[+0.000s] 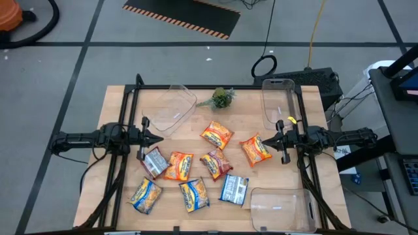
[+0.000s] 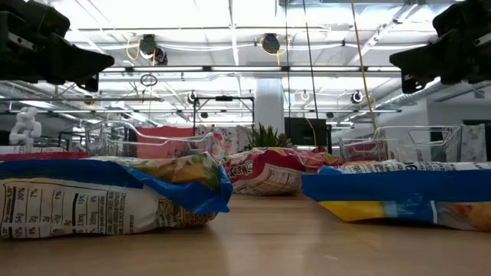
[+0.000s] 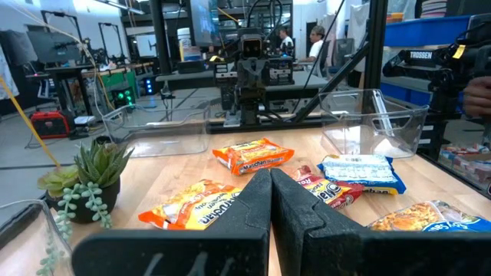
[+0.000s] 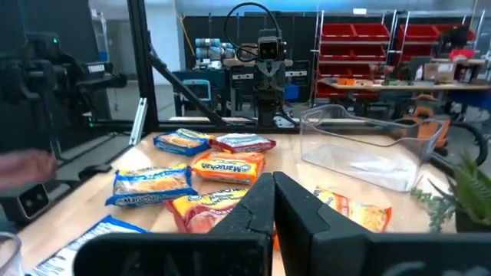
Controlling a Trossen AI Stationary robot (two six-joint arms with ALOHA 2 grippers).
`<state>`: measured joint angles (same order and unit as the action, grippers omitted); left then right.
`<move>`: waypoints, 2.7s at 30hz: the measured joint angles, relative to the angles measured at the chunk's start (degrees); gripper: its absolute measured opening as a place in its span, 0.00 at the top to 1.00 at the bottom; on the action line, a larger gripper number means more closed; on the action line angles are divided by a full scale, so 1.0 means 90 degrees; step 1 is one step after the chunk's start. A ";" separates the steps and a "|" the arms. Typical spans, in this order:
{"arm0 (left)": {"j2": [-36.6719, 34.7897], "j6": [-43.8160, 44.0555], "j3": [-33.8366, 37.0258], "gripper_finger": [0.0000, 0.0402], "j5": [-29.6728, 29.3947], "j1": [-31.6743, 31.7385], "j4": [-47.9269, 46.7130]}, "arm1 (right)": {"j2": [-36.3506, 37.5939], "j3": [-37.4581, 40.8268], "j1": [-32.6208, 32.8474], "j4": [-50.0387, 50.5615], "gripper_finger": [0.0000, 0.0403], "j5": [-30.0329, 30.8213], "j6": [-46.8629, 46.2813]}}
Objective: Sort Maruchan noodles
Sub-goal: Put the top right orange noodle pack into the top left transparent bin
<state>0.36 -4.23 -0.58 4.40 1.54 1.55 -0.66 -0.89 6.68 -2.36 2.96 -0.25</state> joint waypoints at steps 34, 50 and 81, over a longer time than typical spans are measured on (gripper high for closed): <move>-0.0002 0.0000 -0.0002 0.99 0.0000 -0.0001 0.0029 | -0.5245 -0.7503 0.0002 0.4216 1.00 0.0692 -0.0567; -0.0002 0.0363 -0.0002 0.99 -0.0088 0.0000 0.0349 | -0.7147 -0.8912 0.0257 0.8057 0.98 0.0742 -0.3204; 0.2550 0.0176 -0.3787 0.99 -0.1388 -0.0002 -0.1717 | -0.7258 -0.4957 0.2147 0.6498 0.54 0.0499 -0.5393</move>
<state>23.31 -2.65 -34.66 -8.08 1.52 -13.90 -65.98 -45.50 26.00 56.11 7.45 -48.79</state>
